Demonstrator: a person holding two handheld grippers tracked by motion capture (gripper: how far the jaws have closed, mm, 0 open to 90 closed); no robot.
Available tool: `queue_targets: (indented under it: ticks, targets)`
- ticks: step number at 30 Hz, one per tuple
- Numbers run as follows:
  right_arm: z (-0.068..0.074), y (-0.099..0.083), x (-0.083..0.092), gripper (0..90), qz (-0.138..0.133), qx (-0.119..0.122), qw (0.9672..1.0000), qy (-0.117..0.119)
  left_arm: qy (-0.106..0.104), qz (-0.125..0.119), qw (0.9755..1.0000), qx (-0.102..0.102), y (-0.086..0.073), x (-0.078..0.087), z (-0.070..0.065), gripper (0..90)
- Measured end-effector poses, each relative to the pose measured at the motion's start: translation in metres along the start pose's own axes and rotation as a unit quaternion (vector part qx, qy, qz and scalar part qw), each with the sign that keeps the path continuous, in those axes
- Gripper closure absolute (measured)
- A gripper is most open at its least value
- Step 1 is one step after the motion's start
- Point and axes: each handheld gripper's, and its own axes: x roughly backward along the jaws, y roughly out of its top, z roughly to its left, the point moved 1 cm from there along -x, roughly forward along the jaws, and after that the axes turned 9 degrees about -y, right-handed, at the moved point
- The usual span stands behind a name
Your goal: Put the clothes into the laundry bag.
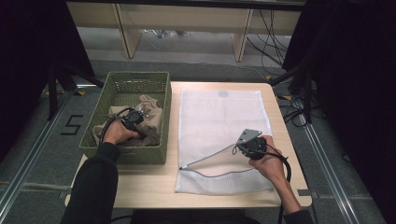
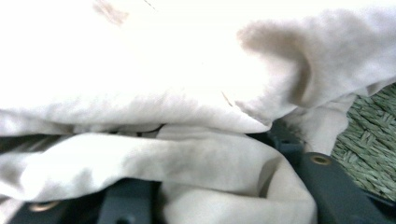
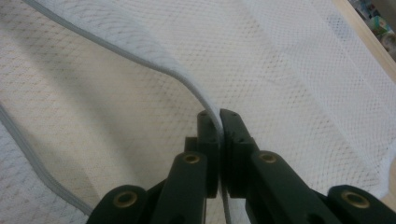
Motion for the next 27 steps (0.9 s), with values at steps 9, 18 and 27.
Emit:
queue_targets:
  ticks: [9,18,27]
  targets:
    - [-0.004,0.000,0.001,89.6,-0.008,-0.008,0.9999,0.003,0.052,-0.067,0.9961,0.025,0.001,0.019,0.000,73.2]
    - [-0.005,0.001,0.004,89.8,-0.013,-0.012,0.9998,0.004,0.073,-0.128,0.9888,0.025,-0.007,0.066,-0.007,74.6]
    - [-0.008,0.002,0.005,89.8,-0.022,-0.017,0.9996,0.003,0.044,-0.218,0.9745,0.032,-0.016,0.124,-0.020,74.8]
